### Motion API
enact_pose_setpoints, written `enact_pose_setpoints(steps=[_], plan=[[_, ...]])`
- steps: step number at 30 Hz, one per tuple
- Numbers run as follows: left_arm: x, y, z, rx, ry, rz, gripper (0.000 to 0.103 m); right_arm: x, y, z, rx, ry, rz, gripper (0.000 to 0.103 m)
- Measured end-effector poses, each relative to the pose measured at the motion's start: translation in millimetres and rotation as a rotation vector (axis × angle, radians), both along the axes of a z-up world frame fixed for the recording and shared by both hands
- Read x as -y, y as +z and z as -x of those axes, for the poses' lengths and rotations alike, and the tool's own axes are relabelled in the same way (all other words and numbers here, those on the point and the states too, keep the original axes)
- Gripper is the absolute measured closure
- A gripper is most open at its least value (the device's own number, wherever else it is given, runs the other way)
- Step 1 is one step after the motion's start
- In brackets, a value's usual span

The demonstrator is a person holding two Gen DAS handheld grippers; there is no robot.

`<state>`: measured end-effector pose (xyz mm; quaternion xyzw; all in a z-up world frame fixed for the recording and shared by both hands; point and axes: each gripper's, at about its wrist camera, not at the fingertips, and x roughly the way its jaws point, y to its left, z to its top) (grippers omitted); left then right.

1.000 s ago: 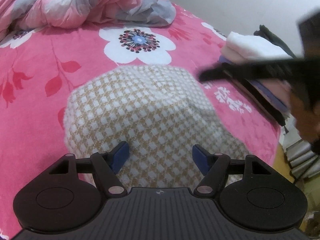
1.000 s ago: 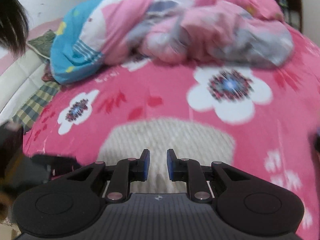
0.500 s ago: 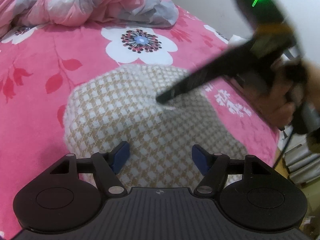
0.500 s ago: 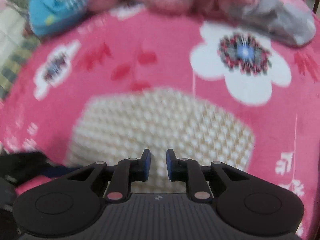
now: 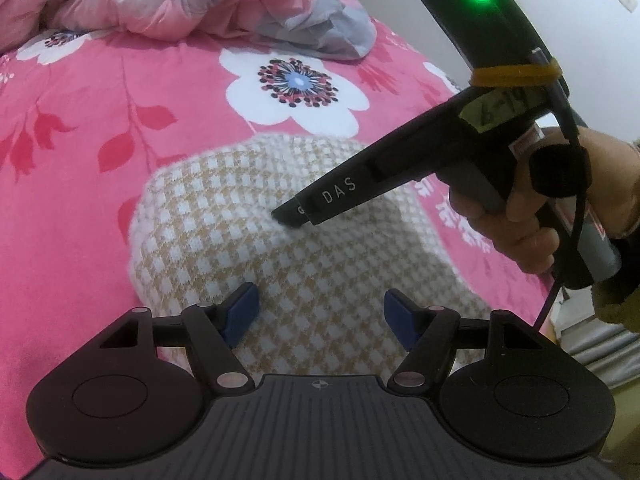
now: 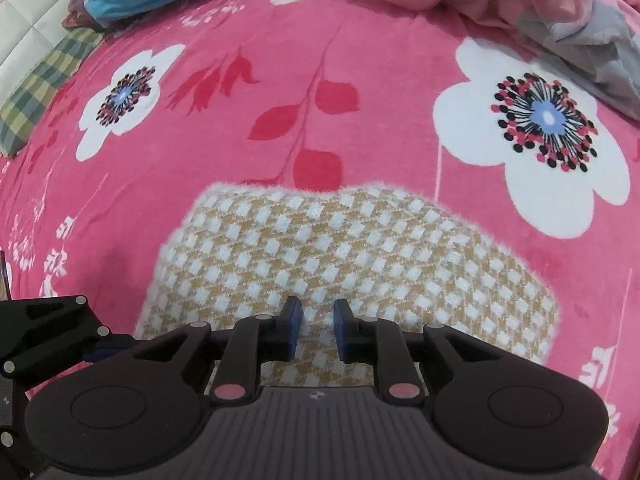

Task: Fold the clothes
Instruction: 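Tap the bundle flat with the right tool beside the left tool, then move both open tools to opposite sides of the checked cardigan bundle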

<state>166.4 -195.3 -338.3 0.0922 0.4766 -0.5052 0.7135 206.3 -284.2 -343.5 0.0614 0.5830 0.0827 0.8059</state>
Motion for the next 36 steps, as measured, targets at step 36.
enact_pose_setpoints(steps=[36], plan=[[-4.3,10.4,-6.6,-0.051,0.033,0.003,0.033,21.2,9.9,26.1,0.106,-0.091,-0.069,0.058]])
